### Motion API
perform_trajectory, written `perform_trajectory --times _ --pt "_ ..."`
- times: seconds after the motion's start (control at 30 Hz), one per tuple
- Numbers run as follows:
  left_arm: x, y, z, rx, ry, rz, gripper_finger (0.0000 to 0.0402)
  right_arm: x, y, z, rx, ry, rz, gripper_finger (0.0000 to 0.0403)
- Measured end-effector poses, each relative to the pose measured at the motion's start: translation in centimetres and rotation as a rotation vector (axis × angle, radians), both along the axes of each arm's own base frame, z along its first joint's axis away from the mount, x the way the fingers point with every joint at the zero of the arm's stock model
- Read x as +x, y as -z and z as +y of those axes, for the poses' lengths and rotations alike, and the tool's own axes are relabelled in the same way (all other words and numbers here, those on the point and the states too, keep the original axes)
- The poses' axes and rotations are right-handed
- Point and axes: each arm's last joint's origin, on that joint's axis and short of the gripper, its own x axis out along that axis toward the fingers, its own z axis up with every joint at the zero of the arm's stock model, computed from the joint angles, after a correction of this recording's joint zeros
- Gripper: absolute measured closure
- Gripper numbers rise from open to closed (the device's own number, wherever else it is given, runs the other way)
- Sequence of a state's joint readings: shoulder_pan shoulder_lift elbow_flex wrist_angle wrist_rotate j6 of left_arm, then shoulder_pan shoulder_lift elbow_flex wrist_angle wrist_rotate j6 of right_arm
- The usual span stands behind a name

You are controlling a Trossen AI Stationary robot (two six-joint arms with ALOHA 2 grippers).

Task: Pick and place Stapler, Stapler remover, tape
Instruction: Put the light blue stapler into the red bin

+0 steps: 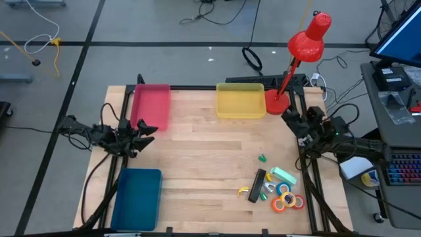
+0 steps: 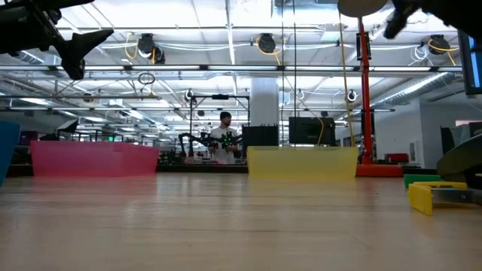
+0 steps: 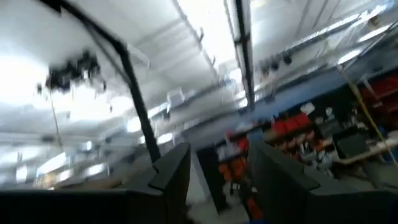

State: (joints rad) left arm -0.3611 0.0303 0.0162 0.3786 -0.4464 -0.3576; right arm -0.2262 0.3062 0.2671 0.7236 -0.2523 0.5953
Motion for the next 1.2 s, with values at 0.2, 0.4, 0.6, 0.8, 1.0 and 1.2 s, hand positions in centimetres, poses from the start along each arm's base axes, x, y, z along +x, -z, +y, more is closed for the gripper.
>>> perform_trajectory --times 0.2,0.4,0.6,0.8,1.0,1.2 --pt "0.0 0.0 0.0 -0.004 0.002 0.001 0.0133 3.8 -3.9 0.2 -0.081 -0.12 0.286 0.0248" --pt "0.1 0.2 0.0 0.001 0.002 0.016 0.0133 7.1 -3.6 0.3 0.023 -0.236 0.824 0.0248" --pt "0.2 0.5 -0.1 0.012 0.003 0.051 0.0133 7.1 -2.9 1.0 0.22 -0.29 1.272 0.0248" --pt "0.3 0.9 -0.1 0.018 0.006 0.091 0.0133 5.2 -2.1 2.1 0.454 -0.287 1.608 0.0248" --pt "0.3 1.2 -0.1 0.031 0.006 0.122 0.0133 2.4 -0.8 3.3 0.79 -0.142 1.98 0.0248" --pt "0.4 1.4 -0.2 0.042 0.004 0.146 0.0133 1.1 -0.6 4.1 0.95 -0.016 2.127 0.0248"
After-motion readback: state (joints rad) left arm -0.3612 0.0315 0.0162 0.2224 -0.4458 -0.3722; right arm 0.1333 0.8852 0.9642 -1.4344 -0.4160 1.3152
